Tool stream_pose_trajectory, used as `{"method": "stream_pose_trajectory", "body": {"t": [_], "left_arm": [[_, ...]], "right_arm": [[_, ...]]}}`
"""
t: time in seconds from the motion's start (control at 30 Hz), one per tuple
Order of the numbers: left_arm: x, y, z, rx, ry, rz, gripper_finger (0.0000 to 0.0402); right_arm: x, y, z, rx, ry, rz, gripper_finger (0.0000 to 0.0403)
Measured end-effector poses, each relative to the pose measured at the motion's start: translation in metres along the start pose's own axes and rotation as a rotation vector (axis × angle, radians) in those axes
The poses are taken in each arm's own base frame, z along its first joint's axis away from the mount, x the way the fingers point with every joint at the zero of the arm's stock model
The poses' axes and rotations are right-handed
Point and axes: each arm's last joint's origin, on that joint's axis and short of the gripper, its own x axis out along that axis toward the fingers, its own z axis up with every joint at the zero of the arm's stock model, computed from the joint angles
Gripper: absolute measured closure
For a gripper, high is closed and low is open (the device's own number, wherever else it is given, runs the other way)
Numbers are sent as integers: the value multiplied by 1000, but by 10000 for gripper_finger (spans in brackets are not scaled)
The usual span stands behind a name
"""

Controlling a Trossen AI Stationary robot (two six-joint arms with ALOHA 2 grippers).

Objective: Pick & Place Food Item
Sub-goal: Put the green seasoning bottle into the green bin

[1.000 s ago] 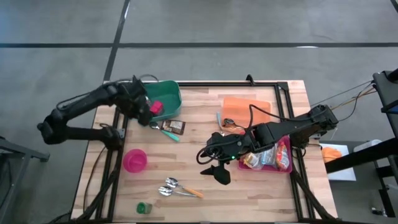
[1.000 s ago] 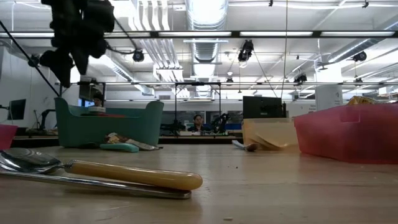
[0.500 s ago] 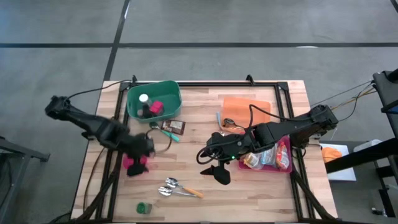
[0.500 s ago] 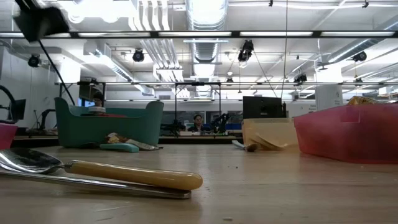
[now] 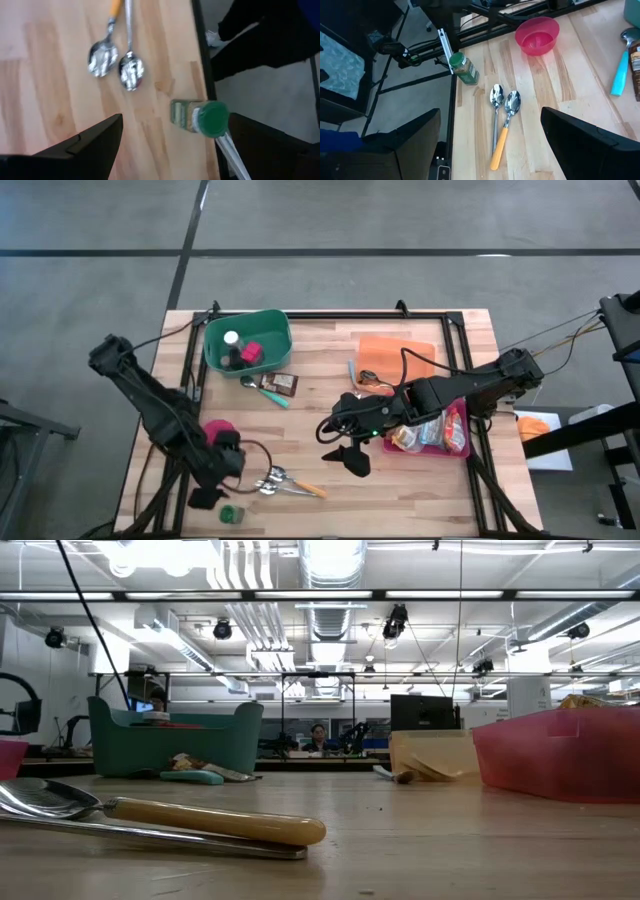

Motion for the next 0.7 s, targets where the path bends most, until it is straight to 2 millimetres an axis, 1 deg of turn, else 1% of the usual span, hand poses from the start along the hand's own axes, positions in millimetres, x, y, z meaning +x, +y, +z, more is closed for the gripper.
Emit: {"method": "stream_pose_trajectory", "body": {"t": [0.17,0.27,0.43,0.53,0.7], "left_arm": [[5,-17,16,29,53,-1,37],[7,-30,21,93,118,3,37],[14,-49,21,180,198,11,37],[20,-57,21,193,206,8,37],[38,-69,18,179,207,5,37]], "right_arm": [[0,0,0,0,1,0,65],[0,0,0,-1,2,-1,65],[0,1,-1,-2,4,0,65],[0,2,-1,-4,6,2,65],[0,3,-2,-6,10,3,65]]}}
